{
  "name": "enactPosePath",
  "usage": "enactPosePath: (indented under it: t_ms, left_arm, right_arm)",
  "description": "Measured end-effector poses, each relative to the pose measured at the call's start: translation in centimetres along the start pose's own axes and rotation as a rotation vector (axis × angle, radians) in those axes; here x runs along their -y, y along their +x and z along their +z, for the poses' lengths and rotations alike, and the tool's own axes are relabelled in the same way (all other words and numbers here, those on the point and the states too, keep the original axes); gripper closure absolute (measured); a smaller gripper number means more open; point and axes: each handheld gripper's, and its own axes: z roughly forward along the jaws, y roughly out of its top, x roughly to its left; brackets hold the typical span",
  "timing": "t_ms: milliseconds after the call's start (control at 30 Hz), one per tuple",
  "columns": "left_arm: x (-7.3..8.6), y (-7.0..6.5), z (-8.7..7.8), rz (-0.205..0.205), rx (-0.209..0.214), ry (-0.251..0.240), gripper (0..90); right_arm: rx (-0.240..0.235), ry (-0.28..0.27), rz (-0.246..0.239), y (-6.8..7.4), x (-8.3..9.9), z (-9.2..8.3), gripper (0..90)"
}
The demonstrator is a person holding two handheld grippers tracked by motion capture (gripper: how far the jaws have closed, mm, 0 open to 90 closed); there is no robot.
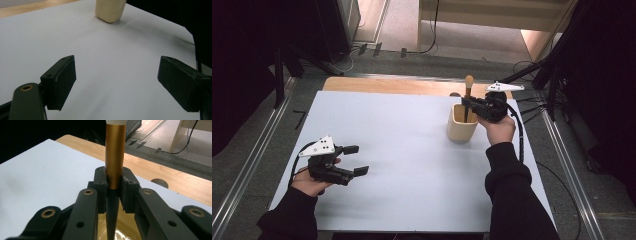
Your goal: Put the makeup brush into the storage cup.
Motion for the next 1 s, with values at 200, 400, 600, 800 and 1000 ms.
enactPosePath:
  t_ms: [200, 400, 600, 800, 1000]
  left_arm:
    - [0.0, 0.1, 0.0, 0.004, 0.001, 0.009, 15.8]
    - [0.0, 0.0, 0.0, 0.003, 0.005, 0.004, 15.8]
    - [0.0, 0.1, 0.0, 0.006, 0.0, 0.01, 15.8]
    - [0.1, 0.1, 0.0, 0.002, -0.003, 0.013, 15.9]
    - [0.1, 0.1, -0.1, 0.003, -0.004, 0.009, 16.0]
  right_arm:
    - [-0.062, 0.012, 0.018, -0.2, 0.1, 0.1, 55.1]
    - [-0.039, 0.023, 0.024, -0.3, 0.2, -0.1, 37.3]
    - [-0.05, 0.029, 0.019, -0.2, 0.2, -0.4, 34.3]
    - [-0.058, 0.031, -0.002, 0.3, 0.1, -0.9, 31.2]
    - [-0.068, 0.012, -0.002, 0.7, 0.8, -1.6, 30.8]
